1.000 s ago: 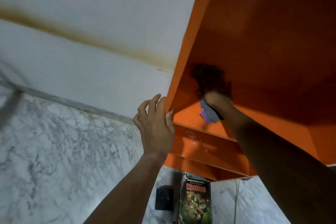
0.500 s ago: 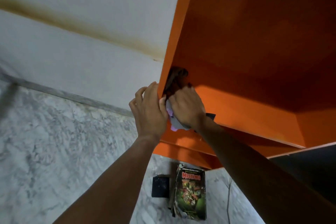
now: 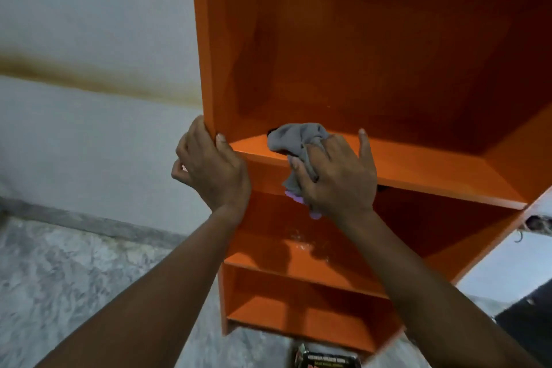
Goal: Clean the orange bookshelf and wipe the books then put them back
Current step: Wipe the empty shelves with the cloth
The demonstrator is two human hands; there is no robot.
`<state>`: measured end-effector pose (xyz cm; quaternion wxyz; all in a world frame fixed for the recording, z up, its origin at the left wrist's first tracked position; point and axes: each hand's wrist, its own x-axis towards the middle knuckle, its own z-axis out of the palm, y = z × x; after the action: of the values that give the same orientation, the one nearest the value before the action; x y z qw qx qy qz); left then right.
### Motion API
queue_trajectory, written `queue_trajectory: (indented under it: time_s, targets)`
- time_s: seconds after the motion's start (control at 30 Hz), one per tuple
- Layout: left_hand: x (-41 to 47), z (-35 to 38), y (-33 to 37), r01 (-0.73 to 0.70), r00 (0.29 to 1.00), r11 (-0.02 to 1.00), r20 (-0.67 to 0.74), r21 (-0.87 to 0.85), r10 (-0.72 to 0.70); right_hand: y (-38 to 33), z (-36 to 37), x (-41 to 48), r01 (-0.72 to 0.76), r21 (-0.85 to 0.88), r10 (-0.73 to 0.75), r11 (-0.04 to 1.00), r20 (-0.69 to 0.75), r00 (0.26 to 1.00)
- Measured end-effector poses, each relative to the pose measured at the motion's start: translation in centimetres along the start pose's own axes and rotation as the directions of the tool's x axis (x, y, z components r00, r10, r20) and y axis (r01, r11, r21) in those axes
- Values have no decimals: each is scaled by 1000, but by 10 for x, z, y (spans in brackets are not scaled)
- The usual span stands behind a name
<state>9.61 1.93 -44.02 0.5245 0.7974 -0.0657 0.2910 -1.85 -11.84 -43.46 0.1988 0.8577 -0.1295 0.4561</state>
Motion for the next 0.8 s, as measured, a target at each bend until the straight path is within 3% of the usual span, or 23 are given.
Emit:
queue_trajectory:
  time_s: [0.17, 0.27, 0.4, 0.53, 0.73, 0.8]
  targets:
    - [-9, 17, -8, -93, 979, 993, -188, -75, 77, 26, 2, -26, -96, -28, 89, 995, -188, 978]
    - [-27, 21, -7, -163, 973, 986, -173, -36, 155, 50, -4, -43, -126, -47, 110, 991, -256, 960]
    - [-52, 15, -4, -326, 944, 942, -13, 75, 328, 88, -25, -72, -184, -93, 164, 978, -188, 968]
    - [-72, 16, 6, -532, 840, 833, 220, 152, 496, 128, -43, -91, -281, -108, 268, 953, -127, 955]
    - [-112, -6, 18, -613, 729, 780, 471, 127, 497, 152, -61, -126, -524, -172, 495, 834, -183, 849]
    - [-127, -14, 14, -658, 680, 746, 508, 103, 529, 143, -62, -137, -542, -70, 520, 837, -202, 830]
